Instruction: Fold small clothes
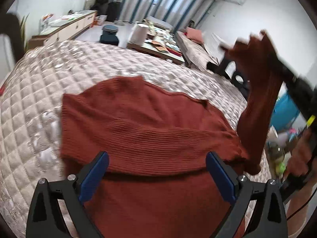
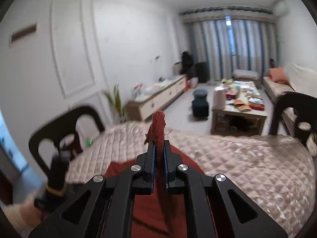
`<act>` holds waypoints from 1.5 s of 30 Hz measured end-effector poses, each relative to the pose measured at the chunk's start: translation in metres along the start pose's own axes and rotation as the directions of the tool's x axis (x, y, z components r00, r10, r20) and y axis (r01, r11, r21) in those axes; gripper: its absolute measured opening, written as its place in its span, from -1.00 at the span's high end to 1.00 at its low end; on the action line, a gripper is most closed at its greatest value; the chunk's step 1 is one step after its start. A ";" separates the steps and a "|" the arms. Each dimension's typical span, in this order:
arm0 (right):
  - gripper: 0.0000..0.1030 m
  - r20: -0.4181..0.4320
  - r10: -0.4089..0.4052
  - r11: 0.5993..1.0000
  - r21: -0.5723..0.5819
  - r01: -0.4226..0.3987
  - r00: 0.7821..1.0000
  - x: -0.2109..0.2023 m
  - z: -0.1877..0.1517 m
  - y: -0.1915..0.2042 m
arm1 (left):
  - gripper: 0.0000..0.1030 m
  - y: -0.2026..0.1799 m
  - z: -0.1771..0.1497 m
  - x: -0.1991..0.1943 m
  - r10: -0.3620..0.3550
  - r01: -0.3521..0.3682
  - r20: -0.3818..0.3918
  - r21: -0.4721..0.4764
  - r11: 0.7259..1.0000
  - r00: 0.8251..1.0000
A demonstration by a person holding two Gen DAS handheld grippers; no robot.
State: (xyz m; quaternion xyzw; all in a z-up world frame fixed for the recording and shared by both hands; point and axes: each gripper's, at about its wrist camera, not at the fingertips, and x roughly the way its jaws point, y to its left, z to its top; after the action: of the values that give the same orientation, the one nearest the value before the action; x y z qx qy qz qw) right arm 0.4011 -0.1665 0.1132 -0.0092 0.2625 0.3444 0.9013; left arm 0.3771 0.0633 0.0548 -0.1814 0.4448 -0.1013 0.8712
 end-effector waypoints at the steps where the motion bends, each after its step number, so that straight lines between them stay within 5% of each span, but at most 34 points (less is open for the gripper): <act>1: 0.87 -0.025 0.019 1.000 -0.009 -0.019 1.000 0.008 -0.004 0.003 | -0.93 0.008 0.000 -0.001 0.002 -0.002 -0.003 -0.015 1.000 1.000; 10: 0.86 -0.214 0.151 0.981 -0.084 -0.172 0.965 0.060 -0.038 0.038 | -0.93 0.057 -0.004 -0.009 0.041 -0.039 0.014 -0.114 0.993 0.999; 17: 0.87 -0.258 0.206 0.954 -0.161 -0.252 0.944 0.068 -0.043 0.067 | -0.93 0.076 -0.003 -0.014 0.046 -0.042 0.028 -0.158 0.987 0.999; 20: 0.85 -0.331 0.228 0.946 -0.150 -0.289 0.916 0.080 -0.050 0.074 | -0.93 0.085 -0.004 -0.022 0.083 -0.074 0.041 -0.170 0.983 0.996; 23: 0.69 -0.365 0.187 0.952 -0.163 -0.260 0.912 0.088 -0.059 0.075 | -0.93 0.099 -0.003 -0.027 0.105 -0.093 0.046 -0.209 0.973 0.993; 26: 0.49 -0.351 0.229 0.955 -0.100 -0.280 0.908 0.083 -0.056 0.063 | -0.93 0.102 0.000 -0.030 0.131 -0.118 0.047 -0.210 0.971 0.990; 30: 0.49 -0.299 0.182 0.974 -0.077 -0.214 0.937 0.057 -0.048 0.042 | -0.93 0.088 0.008 -0.035 0.138 -0.125 0.073 -0.168 0.978 0.988; 35: 0.48 -0.263 -0.015 0.994 -0.106 -0.013 0.965 0.003 -0.054 -0.011 | -0.93 0.063 0.013 -0.025 0.134 -0.130 0.057 -0.070 0.989 0.989; 38: 0.46 -0.295 -0.132 0.990 -0.087 0.111 0.946 -0.019 -0.071 -0.050 | -0.93 0.049 0.010 -0.012 0.167 -0.167 0.010 0.019 0.986 0.986; 41: 0.07 -0.340 -0.206 0.978 -0.036 0.207 0.917 -0.029 -0.091 -0.082 | -0.93 0.040 0.007 0.004 0.240 -0.235 -0.031 0.110 0.966 0.970; 45: 0.06 -0.353 -0.256 0.959 0.027 0.284 0.900 -0.030 -0.112 -0.104 | -0.93 0.038 0.000 0.013 0.289 -0.280 -0.048 0.148 0.949 0.956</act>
State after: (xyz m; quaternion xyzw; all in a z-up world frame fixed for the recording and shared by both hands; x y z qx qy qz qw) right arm 0.3954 -0.2867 0.0137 -0.0708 0.4261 0.1986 0.8797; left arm 0.3851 0.0936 0.0293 -0.0504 0.4878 -0.0116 0.8714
